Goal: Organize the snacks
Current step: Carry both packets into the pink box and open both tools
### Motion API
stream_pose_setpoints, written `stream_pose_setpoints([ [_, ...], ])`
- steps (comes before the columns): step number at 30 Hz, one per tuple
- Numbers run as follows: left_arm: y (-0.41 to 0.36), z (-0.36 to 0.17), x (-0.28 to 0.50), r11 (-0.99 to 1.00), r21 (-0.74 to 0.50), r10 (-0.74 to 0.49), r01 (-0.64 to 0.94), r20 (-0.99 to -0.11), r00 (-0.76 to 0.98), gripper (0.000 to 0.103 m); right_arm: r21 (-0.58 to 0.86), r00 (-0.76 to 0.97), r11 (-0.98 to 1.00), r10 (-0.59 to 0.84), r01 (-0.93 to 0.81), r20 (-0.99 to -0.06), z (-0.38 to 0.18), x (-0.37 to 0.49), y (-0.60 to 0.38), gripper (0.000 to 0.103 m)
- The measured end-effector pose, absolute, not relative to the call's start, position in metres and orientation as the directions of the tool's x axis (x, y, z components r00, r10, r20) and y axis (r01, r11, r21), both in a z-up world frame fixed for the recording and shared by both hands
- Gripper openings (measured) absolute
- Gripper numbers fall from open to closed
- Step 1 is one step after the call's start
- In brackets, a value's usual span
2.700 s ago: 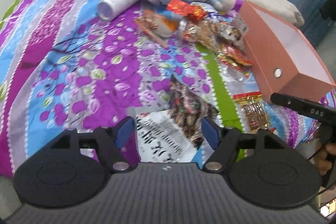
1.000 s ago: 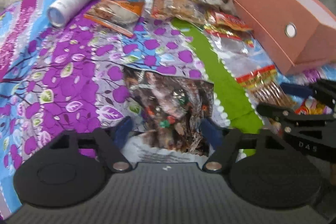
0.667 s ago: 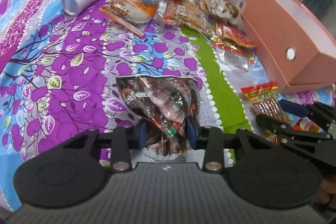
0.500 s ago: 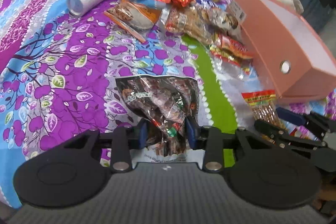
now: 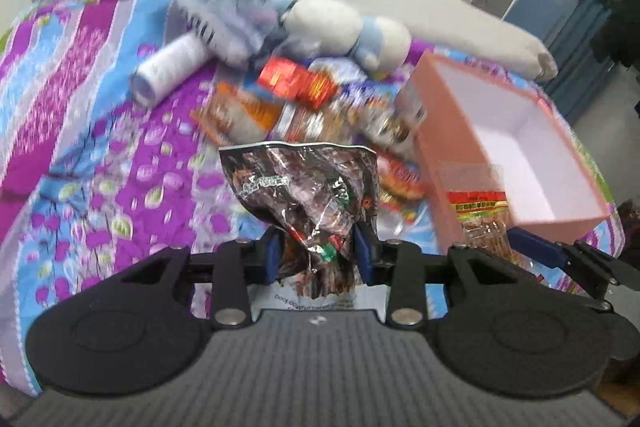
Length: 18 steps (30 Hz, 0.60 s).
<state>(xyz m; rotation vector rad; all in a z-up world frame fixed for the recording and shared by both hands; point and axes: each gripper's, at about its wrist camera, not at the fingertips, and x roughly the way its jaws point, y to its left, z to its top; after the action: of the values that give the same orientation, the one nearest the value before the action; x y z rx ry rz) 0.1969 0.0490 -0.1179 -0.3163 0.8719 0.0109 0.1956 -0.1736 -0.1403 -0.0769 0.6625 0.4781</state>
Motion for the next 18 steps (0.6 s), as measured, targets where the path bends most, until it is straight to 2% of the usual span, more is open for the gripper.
stream_pose_setpoints([
  [12,0.013,-0.017,0.243,0.948,-0.316,-0.179,-0.037,-0.625,0.76,0.042,0.045,0.799,0.914,0.377,-0.404,-0.469,-0.044,0.222,-0.212,0.056],
  [18,-0.023,0.027,0.278,0.954,-0.295,-0.214,0.049,-0.559,0.801,0.042,0.022,0.858,0.94,0.321,-0.341,-0.401,-0.013,0.238,-0.24,0.055],
])
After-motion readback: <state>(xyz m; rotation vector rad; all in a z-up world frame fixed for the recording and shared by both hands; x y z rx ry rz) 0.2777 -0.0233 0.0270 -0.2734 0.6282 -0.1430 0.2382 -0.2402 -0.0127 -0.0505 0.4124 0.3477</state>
